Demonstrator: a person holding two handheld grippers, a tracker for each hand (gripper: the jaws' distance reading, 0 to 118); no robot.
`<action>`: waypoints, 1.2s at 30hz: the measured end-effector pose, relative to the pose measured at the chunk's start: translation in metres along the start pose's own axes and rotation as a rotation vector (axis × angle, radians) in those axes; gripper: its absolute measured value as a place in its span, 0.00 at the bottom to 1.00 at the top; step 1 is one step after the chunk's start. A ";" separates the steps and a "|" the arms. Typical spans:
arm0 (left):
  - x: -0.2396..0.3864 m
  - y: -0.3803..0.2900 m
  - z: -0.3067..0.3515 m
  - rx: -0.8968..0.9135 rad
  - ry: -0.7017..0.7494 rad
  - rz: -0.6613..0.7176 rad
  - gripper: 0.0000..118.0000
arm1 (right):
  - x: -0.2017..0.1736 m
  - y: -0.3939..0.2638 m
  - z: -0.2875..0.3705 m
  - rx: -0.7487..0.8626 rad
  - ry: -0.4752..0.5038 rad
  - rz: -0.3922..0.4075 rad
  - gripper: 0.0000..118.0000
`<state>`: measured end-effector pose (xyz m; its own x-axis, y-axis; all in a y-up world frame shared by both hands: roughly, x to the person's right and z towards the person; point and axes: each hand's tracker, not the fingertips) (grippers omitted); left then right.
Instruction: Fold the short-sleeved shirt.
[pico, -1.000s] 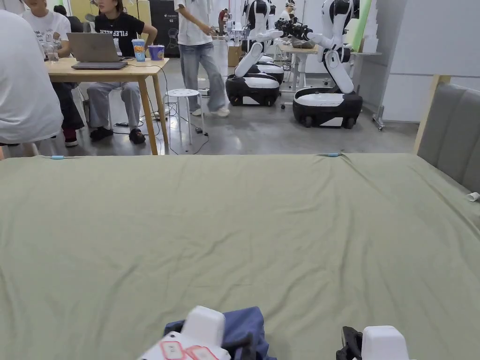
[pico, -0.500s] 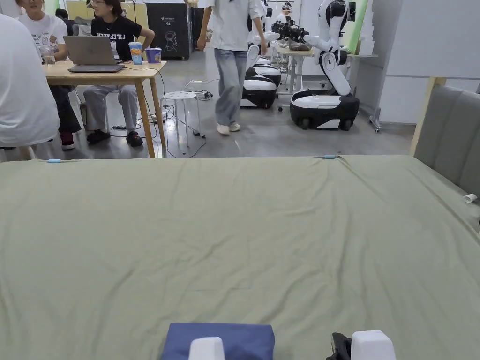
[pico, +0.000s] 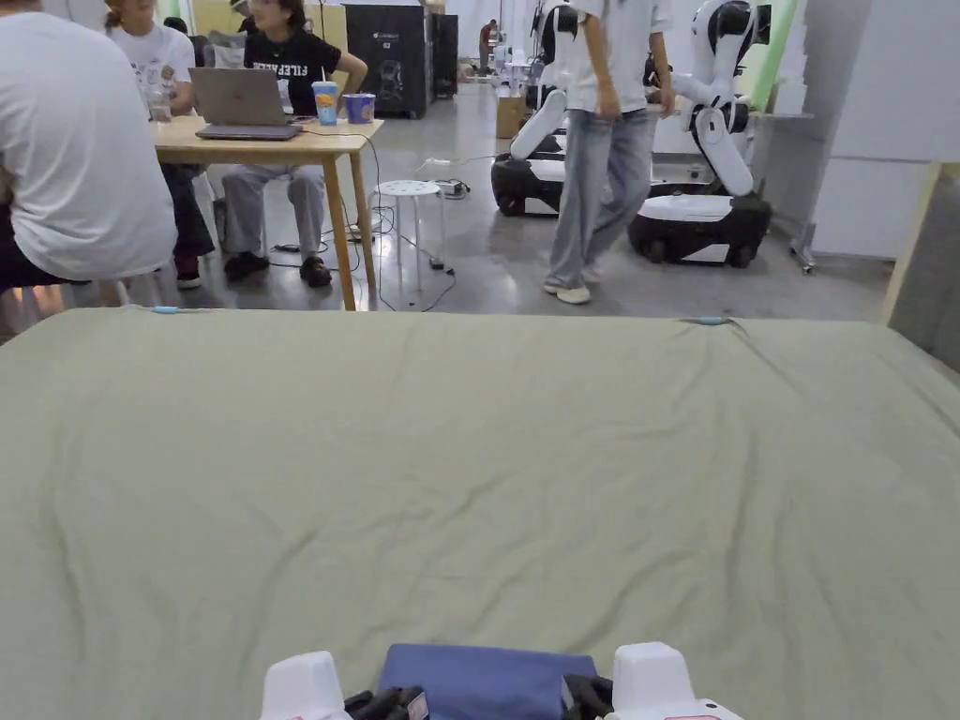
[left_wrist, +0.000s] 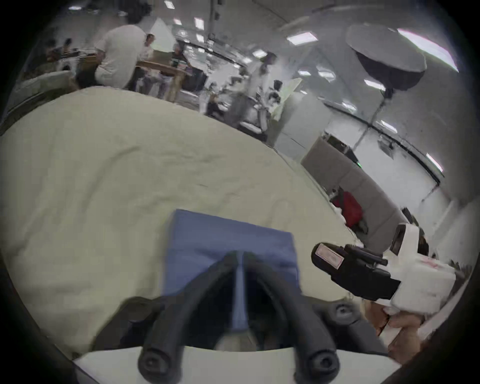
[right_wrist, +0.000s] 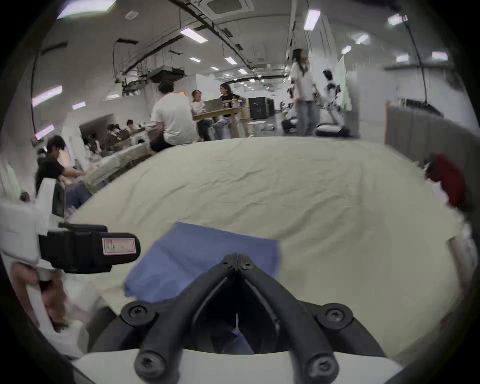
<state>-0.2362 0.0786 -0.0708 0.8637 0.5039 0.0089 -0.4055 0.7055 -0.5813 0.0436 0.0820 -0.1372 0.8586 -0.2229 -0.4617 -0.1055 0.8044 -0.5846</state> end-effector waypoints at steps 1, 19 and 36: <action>-0.014 -0.001 0.003 -0.010 0.013 0.037 0.22 | 0.000 -0.001 -0.009 -0.017 0.037 -0.041 0.00; -0.052 -0.034 -0.092 -0.179 -0.331 0.566 0.50 | 0.031 -0.033 -0.035 -0.146 -0.018 -0.059 0.00; -0.192 0.067 0.063 -0.005 0.134 0.211 0.25 | -0.159 0.028 -0.075 -0.013 0.023 0.255 0.00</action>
<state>-0.4482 0.0606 -0.0607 0.7924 0.5688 -0.2207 -0.5796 0.5890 -0.5631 -0.1335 0.0989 -0.1303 0.7916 -0.0263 -0.6104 -0.3239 0.8291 -0.4557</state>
